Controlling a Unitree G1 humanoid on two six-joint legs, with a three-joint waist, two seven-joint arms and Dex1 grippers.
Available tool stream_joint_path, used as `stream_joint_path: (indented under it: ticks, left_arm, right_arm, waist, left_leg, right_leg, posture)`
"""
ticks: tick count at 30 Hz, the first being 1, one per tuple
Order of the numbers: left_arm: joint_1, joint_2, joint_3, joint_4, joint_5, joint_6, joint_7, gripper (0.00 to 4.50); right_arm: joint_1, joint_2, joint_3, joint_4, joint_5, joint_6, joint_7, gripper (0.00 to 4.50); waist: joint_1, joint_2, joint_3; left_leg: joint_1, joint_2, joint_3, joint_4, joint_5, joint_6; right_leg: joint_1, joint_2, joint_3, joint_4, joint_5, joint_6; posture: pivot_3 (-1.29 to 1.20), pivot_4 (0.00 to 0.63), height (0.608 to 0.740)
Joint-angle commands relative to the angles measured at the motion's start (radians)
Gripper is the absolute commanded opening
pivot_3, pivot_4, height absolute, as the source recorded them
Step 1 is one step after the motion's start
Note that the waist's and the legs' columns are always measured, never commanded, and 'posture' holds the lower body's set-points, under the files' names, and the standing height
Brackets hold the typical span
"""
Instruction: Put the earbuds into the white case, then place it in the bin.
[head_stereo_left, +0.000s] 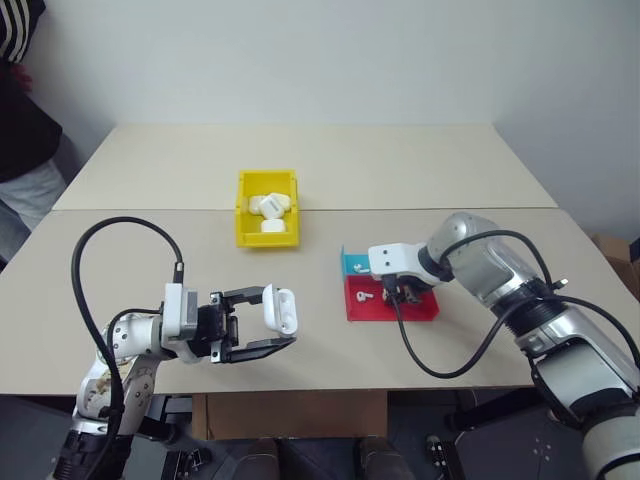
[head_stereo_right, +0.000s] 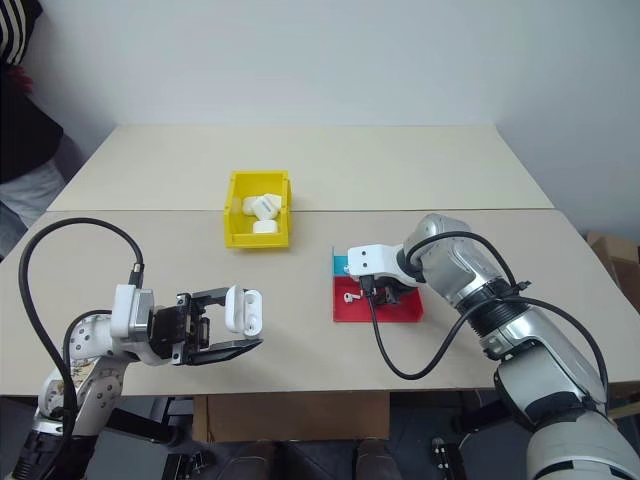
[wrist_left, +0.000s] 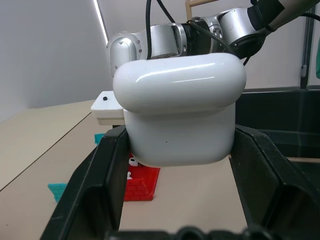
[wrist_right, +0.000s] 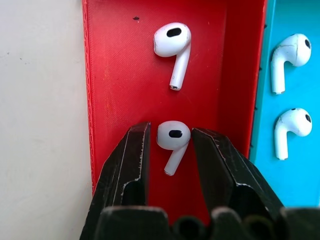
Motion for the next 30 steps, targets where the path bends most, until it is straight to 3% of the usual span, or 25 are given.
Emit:
stream_joint_path:
  ticks: [1,7,11,20,25,30]
  left_arm:
    - [-0.003,0.011,0.012,-0.040,0.002,-0.020,0.007,2.78]
    - [-0.004,0.010,0.010,-0.038,0.009,-0.024,0.010,2.78]
    - [-0.004,0.011,0.010,-0.039,0.012,-0.023,0.015,2.78]
    - [0.004,0.014,0.016,-0.051,0.009,-0.016,0.028,2.78]
    - [-0.021,-0.007,0.014,-0.064,-0.024,0.007,0.059,2.78]
    - [-0.071,-0.027,-0.009,-0.106,-0.071,0.072,0.108,2.78]
  right_arm:
    - [-0.019,0.001,-0.025,0.005,-0.013,-0.022,0.003,1.69]
    - [-0.019,-0.001,-0.028,0.009,-0.015,-0.032,0.014,1.69]
    - [-0.017,-0.001,-0.028,0.015,-0.021,-0.041,0.010,0.78]
    - [-0.010,-0.003,-0.041,-0.010,-0.009,-0.022,0.018,0.78]
    - [0.004,-0.038,-0.127,-0.137,0.048,0.072,0.024,0.78]
    - [0.041,-0.110,-0.337,-0.373,0.191,0.306,0.007,0.78]
  waist:
    - [0.000,0.000,0.000]
    - [0.000,0.000,0.000]
    - [0.000,0.000,0.000]
    - [0.000,0.000,0.000]
    - [0.001,0.000,0.000]
    - [0.008,0.000,0.000]
  left_leg:
    - [0.000,0.000,0.000,0.000,0.000,0.000]
    - [0.000,0.000,0.000,0.000,0.000,0.000]
    - [0.000,0.000,0.000,0.000,0.000,0.000]
    - [0.000,0.000,0.000,0.000,0.000,0.000]
    - [0.000,0.000,0.000,0.000,0.000,0.000]
    - [-0.002,0.000,-0.001,0.000,0.000,0.000]
  right_leg:
    - [0.000,0.000,0.000,0.000,0.000,0.000]
    - [0.000,0.000,0.000,0.000,0.000,0.000]
    - [0.000,0.000,0.000,0.000,0.000,0.000]
    - [0.000,0.000,0.000,0.000,0.000,0.000]
    - [0.000,0.000,0.000,0.000,0.000,0.000]
    - [-0.001,0.000,-0.001,0.000,0.000,0.000]
  posture:
    - [0.00,0.150,0.740]
    - [0.00,0.150,0.740]
    - [0.00,0.150,0.740]
    - [0.00,0.150,0.740]
    - [0.00,0.150,0.740]
    - [0.00,0.150,0.740]
